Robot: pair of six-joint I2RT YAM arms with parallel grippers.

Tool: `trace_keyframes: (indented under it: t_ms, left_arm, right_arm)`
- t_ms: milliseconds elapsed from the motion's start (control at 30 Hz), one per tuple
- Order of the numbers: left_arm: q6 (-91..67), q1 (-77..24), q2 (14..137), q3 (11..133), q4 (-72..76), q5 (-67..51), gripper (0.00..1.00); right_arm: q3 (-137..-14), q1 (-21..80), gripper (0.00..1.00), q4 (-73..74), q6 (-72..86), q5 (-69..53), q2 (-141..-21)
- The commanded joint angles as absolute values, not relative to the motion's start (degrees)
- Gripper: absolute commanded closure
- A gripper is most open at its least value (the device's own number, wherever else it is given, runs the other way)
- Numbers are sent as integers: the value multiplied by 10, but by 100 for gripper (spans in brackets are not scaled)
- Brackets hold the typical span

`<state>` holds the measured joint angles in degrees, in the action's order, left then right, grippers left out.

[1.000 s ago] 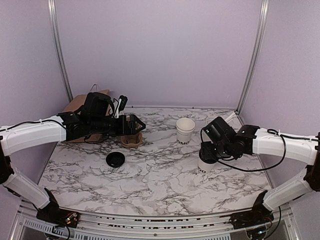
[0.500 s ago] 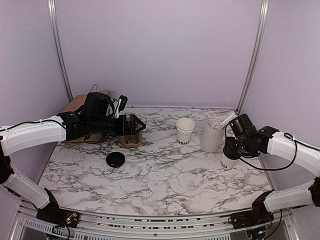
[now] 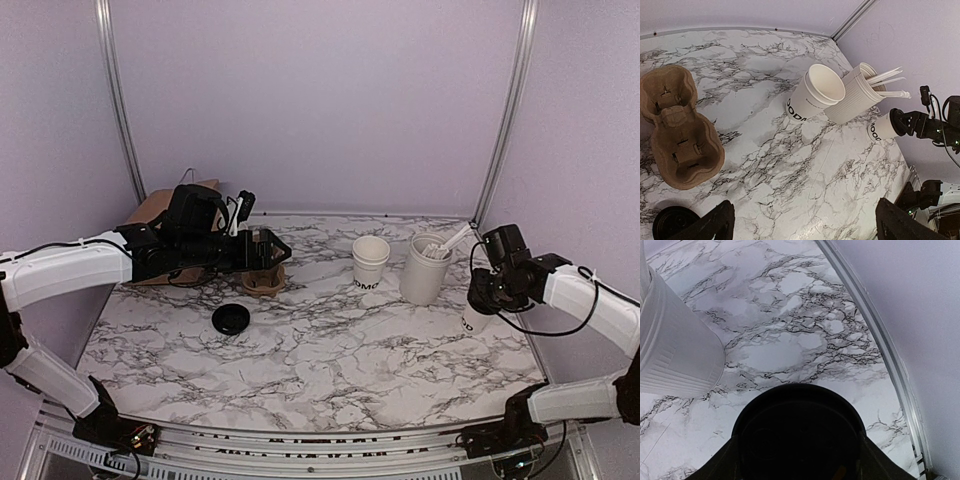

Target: Pack the takeout coffee

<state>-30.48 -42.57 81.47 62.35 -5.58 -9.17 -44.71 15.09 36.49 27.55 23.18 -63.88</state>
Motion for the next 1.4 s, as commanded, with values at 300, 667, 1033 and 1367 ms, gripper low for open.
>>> trace_keyframes:
  t_ms: [300, 667, 1033, 1367]
  left_arm:
    - [-298, -422, 802, 638, -58, -95, 1]
    - [-297, -422, 804, 641, -59, -95, 1]
    - [-295, -422, 802, 640, -62, -93, 1]
    - [-294, -421, 799, 640, -62, -94, 1]
  right_arm:
    - [-442, 140, 16, 342, 266, 220, -643]
    - [-450, 140, 4, 348, 265, 217, -639]
    - [-464, 140, 2, 365, 264, 231, -630]
    - [-472, 139, 2, 389, 271, 244, -611]
